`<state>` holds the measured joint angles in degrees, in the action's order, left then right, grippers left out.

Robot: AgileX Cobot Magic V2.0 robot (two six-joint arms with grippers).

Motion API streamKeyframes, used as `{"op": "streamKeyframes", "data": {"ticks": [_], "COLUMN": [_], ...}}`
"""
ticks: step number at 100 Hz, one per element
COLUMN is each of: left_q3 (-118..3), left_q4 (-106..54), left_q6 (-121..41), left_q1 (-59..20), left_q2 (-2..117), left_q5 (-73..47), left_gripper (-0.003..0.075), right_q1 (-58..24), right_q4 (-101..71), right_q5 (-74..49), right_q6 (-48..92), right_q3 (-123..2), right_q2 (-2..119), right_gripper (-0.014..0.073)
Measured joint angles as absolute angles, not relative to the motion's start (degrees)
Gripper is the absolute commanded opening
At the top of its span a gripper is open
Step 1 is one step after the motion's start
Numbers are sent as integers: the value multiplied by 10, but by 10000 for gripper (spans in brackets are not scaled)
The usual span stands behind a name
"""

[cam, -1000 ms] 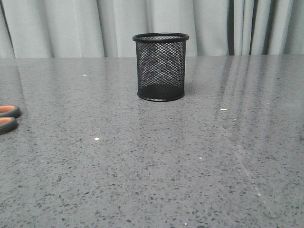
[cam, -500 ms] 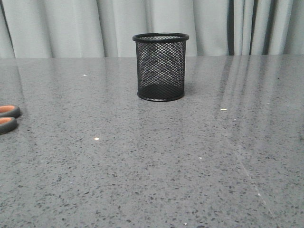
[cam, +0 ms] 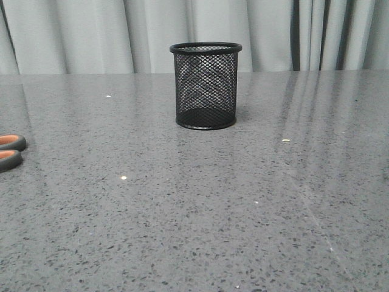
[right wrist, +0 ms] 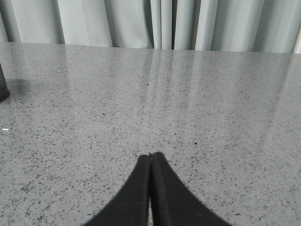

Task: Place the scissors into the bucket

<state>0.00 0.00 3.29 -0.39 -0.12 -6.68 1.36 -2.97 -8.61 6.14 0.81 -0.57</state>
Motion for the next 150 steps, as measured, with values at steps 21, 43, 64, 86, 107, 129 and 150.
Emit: {"op": "streamKeyframes", "data": {"ticks": [21,43,64,86,107,129,150], "left_q3": [0,0,0,0,-64,-235,-387], "left_q4": [-9,-100,-208,-323,-327,-275,-260], "left_q6": [33,33,33,33,12,-57,-159], "left_q1": [-4,-4,-4,-4,-4,-4,-4], "left_q2": [-1,-1,-1,-1,-1,87,244], "left_q5": [-67,-67,-65,-62,-113,-237,-380], "left_gripper": [-20,-20,-20,-20,-20,-20,-20], "right_q1": [14,14,14,14,14,14,13], "right_q4": [-58,-89,-177,-348,-343,-236,-194], "right_q5": [-84,-62,-23,0,-71,-190,-336], "right_q6": [61,61,61,61,61,60,60], "right_q3": [8,8,8,8,-66,-220,-370], "right_q2": [-6,-6,-6,-6,-6,91,270], "right_gripper": [-55,-55,-55,-55,-55,-55,-55]}}
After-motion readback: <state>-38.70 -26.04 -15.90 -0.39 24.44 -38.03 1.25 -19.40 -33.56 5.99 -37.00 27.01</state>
